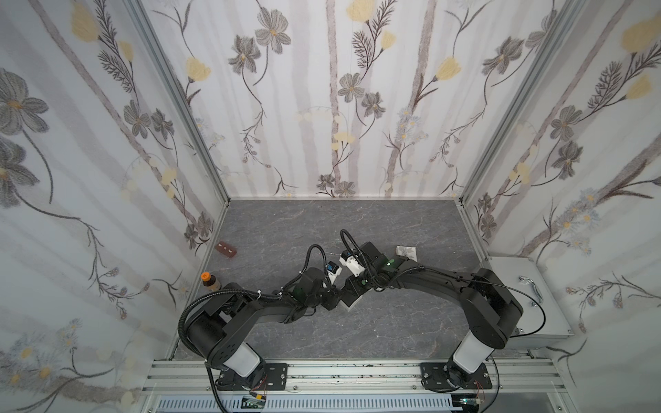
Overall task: Take the necklace out of the lift-off lid jewelry box
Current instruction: Place the inner lining in the jewelry box.
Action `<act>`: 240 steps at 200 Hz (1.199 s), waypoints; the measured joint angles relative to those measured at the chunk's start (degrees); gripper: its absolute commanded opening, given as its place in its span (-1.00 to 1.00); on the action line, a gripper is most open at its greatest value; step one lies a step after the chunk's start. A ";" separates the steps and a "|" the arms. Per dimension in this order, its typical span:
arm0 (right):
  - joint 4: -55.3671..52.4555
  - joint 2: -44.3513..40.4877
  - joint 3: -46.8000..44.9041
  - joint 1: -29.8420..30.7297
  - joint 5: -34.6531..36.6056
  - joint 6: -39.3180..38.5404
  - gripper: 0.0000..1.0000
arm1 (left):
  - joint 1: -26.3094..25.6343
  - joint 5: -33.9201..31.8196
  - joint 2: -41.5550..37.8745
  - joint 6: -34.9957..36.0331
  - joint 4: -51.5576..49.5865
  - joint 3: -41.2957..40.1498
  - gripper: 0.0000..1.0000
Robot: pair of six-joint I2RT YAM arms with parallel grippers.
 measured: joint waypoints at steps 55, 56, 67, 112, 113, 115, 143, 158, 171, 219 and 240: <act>-0.20 -1.51 -0.68 0.13 0.20 -0.02 -0.54 | 0.17 -1.25 -3.32 -0.72 -0.59 -0.66 0.07; -0.17 -1.51 -0.68 0.13 0.20 0.00 -0.55 | 0.22 -1.27 -3.65 -0.76 -0.63 -0.72 0.07; -0.09 -1.49 -0.70 0.24 0.17 0.00 -0.59 | 0.44 -1.42 -6.34 -1.27 -0.96 -1.11 0.10; 0.66 1.99 -0.37 0.55 0.04 1.18 -0.76 | 1.49 -3.78 -21.09 -1.29 -6.19 -3.26 0.20; 0.66 2.03 -0.35 0.55 0.04 1.25 -0.76 | 1.51 -3.82 -21.29 -1.29 -6.27 -3.28 0.20; 0.70 2.23 -0.28 0.55 0.09 1.36 -0.77 | 1.55 -3.98 -21.97 -1.29 -6.60 -3.37 0.21; 0.79 4.87 0.90 0.61 2.80 2.54 -0.78 | 2.51 -6.32 -29.81 -0.22 -11.34 -5.07 0.24; 0.76 6.14 1.27 0.68 3.67 2.62 -0.79 | 3.08 -7.23 -32.87 -0.17 -13.57 -6.14 0.25; 0.63 7.19 1.49 0.79 4.98 3.06 -0.79 | 3.63 -7.87 -35.08 -0.13 -15.43 -7.02 0.26; 0.28 8.92 2.38 1.44 6.49 3.04 -0.79 | 4.74 -8.96 -38.38 -0.04 -18.16 -8.31 0.27; -0.28 8.59 2.60 1.79 7.61 3.02 -0.79 | 4.85 -9.03 -38.29 -0.04 -18.32 -8.31 0.27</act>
